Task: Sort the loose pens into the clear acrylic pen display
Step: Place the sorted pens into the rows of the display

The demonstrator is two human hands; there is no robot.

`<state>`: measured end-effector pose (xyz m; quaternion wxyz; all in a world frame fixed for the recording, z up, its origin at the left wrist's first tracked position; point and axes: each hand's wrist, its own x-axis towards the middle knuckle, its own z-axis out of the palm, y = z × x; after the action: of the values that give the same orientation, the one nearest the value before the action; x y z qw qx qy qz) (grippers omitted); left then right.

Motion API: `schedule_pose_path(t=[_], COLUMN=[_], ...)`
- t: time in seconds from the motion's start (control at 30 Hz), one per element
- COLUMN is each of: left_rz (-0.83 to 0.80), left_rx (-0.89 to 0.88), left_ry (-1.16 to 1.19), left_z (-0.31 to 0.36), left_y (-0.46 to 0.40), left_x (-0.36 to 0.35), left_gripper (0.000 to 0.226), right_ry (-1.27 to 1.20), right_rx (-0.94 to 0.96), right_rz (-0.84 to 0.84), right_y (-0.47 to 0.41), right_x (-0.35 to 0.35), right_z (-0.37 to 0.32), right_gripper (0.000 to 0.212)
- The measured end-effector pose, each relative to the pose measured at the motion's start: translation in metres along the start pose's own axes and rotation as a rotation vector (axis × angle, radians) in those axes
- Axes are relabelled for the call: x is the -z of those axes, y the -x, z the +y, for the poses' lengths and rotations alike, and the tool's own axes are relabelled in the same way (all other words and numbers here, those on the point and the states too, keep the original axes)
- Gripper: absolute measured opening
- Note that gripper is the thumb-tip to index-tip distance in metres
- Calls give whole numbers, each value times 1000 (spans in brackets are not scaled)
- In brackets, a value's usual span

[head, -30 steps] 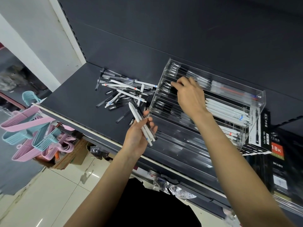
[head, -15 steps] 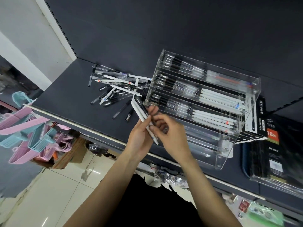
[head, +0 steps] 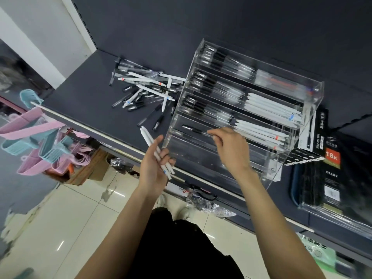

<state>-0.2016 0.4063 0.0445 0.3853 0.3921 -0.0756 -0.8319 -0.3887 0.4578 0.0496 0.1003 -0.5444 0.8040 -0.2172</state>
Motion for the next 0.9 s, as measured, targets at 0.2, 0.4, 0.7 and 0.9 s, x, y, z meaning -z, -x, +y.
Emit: schedule_pose_path(t=[0.2,0.4,0.7,0.9], left_rz=[-28,-54,-115,-114], left_rx=[-58,-92,-59,-31], left_ry=[-7,-115,-173,-171], left_z=[2,11,11,10], left_y=[11,13,4,0], left_x=[9,15,12,10], left_gripper=[21,23,24,26], right_ry=[-118,-81,171,173], right_rx=[-9,-76,24,40], right_rz=[-221,-183,-203,-269], right_y=[-13,-17,-21,-24], right_x=[-21,-30,-33,-30], right_z=[-8,-18,-26,-25], right_gripper=[31,23,28,33])
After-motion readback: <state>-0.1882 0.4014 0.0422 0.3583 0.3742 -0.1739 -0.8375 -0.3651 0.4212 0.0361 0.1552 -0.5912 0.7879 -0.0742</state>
